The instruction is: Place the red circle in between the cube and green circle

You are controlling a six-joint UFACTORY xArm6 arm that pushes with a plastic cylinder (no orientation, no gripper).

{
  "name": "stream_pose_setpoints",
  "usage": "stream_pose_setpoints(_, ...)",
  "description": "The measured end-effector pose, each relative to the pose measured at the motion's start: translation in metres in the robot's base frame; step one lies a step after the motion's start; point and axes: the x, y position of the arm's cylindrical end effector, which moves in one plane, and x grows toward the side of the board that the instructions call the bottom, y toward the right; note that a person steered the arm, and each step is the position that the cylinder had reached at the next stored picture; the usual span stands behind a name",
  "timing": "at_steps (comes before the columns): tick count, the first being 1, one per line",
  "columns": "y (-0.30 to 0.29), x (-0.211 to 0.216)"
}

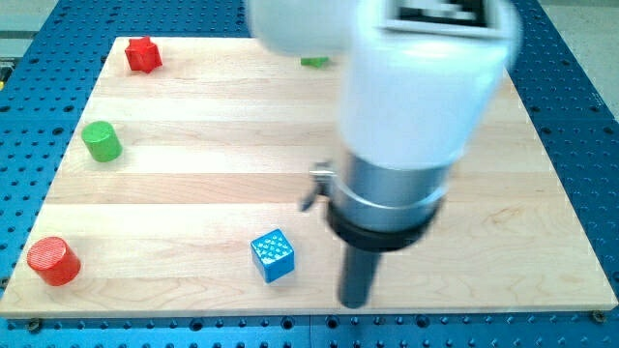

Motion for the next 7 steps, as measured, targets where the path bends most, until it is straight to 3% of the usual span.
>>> stream_pose_setpoints(1, -0.055, -0.003)
stream_pose_setpoints(3, -0.096, 0.007)
stream_pose_setpoints(5, -0.258, 0.005)
stream_pose_setpoints(6, -0.282, 0.002)
stream_pose_setpoints(7, -0.265, -0.054)
